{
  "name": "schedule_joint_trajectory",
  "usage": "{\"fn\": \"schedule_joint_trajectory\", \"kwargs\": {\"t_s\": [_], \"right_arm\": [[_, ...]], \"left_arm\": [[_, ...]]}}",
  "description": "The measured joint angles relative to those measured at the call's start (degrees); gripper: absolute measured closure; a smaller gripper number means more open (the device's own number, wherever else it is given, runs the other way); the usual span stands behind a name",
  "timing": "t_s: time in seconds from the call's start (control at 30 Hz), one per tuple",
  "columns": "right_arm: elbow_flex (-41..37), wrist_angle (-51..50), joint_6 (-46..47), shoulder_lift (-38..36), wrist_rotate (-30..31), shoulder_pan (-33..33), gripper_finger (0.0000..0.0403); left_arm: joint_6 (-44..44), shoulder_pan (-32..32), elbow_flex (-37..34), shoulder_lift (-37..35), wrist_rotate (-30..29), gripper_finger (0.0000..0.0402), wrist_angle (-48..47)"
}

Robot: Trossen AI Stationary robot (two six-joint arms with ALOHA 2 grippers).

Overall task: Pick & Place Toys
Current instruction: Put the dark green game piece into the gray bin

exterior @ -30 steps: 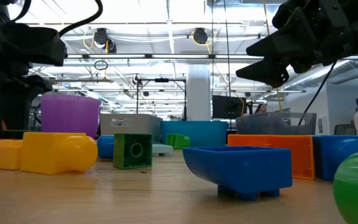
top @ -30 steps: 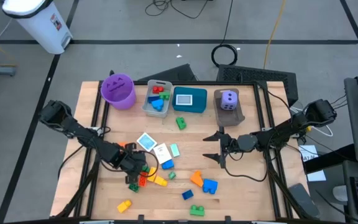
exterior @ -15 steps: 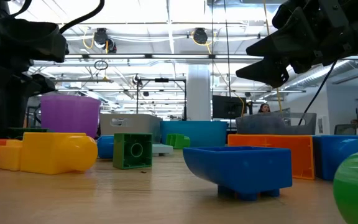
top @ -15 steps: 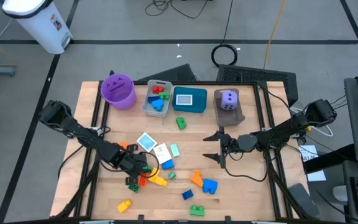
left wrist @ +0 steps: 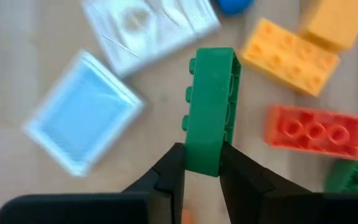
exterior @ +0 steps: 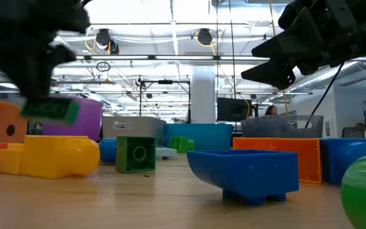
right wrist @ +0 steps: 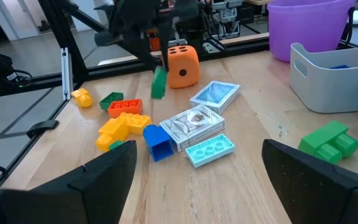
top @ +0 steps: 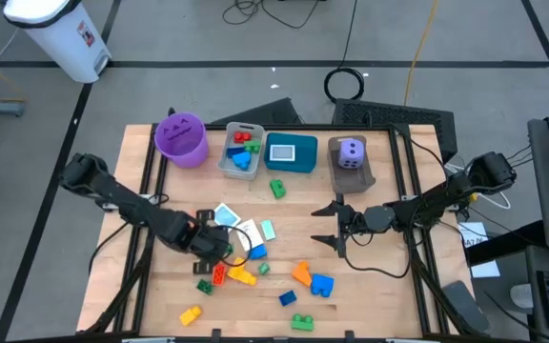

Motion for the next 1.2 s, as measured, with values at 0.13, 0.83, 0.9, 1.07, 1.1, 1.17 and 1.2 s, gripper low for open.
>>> {"fn": "schedule_joint_trajectory", "kwargs": {"t_s": [0.13, 0.83, 0.9, 1.07, 1.1, 1.17, 1.2], "right_arm": [[-0.02, 0.95, 0.01, 0.00, 0.00, 0.00, 0.0064], [-0.02, 5.16, -4.55, 0.02, 1.77, 0.26, 0.0064], [-0.02, 5.16, -4.52, 0.02, 1.77, 0.26, 0.0064], [-0.02, 5.16, -4.52, 0.02, 1.77, 0.26, 0.0064], [-0.02, 5.16, -4.52, 0.02, 1.77, 0.26, 0.0064], [-0.02, 5.16, -4.52, 0.02, 1.77, 0.26, 0.0064], [-0.02, 5.16, -4.52, 0.02, 1.77, 0.26, 0.0064]], "left_arm": [[7.18, 2.08, 3.84, -0.02, -5.71, 0.0315, 1.24], [29.71, 18.38, 4.38, 3.80, -3.34, 0.0316, 40.32], [30.62, 19.99, 4.35, 3.82, -3.58, 0.0316, 40.52], [31.00, 25.68, 4.35, 3.72, -4.94, 0.0316, 40.76], [31.22, 27.15, 4.35, 3.69, -5.24, 0.0316, 40.75], [31.58, 30.41, 4.35, 3.69, -5.42, 0.0316, 40.62], [31.67, 32.09, 4.35, 3.69, -5.42, 0.0316, 40.34]]}}
